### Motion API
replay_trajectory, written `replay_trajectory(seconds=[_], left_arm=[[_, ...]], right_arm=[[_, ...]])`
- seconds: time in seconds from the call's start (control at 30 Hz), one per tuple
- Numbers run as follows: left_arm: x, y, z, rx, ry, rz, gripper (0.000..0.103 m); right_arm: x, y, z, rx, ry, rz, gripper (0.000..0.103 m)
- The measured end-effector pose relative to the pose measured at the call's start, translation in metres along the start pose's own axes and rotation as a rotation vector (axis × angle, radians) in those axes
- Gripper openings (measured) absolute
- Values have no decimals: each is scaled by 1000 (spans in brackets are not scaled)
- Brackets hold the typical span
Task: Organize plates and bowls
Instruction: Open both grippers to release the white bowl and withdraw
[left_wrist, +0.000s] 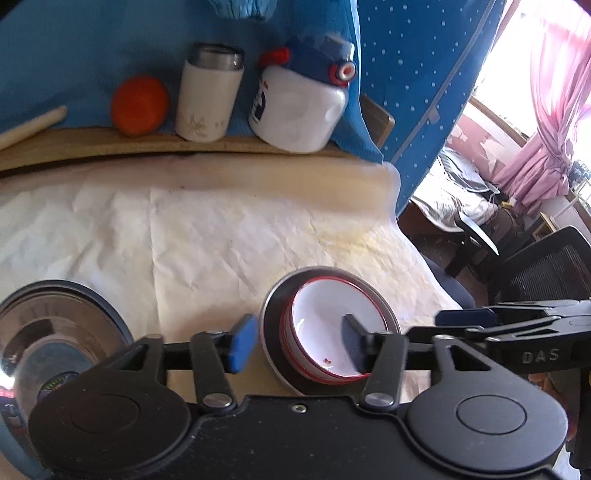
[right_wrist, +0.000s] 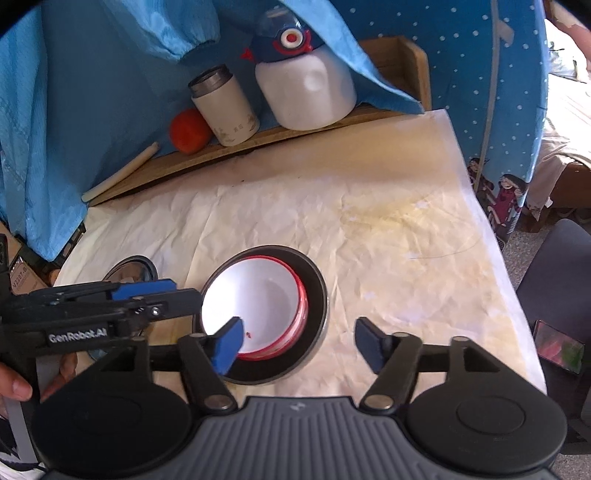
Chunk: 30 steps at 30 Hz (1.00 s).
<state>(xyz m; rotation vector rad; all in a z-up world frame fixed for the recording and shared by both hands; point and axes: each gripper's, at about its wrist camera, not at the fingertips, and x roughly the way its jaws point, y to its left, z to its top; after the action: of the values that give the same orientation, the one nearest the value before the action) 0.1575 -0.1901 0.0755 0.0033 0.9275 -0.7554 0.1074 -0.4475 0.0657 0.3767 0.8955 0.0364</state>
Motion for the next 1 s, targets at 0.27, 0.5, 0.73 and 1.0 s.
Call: replay_trajectory(seconds=[0.27,0.5,0.73,1.0], left_arm=[[-21,2,-7,-9,-84,28,102],[-44,-2,-20,45,-120,141,102],[-39,2,-13,119,30,186,102],[-1,30,17,66,190,237,102]], right_arm=[[-20,5,-13,-42,-37,-12,103],[-32,16,-29,-182,-58,-102,103],[-30,13,-23,-208,-43,-136,103],[0,-6,-5,-77,157,-105,103]])
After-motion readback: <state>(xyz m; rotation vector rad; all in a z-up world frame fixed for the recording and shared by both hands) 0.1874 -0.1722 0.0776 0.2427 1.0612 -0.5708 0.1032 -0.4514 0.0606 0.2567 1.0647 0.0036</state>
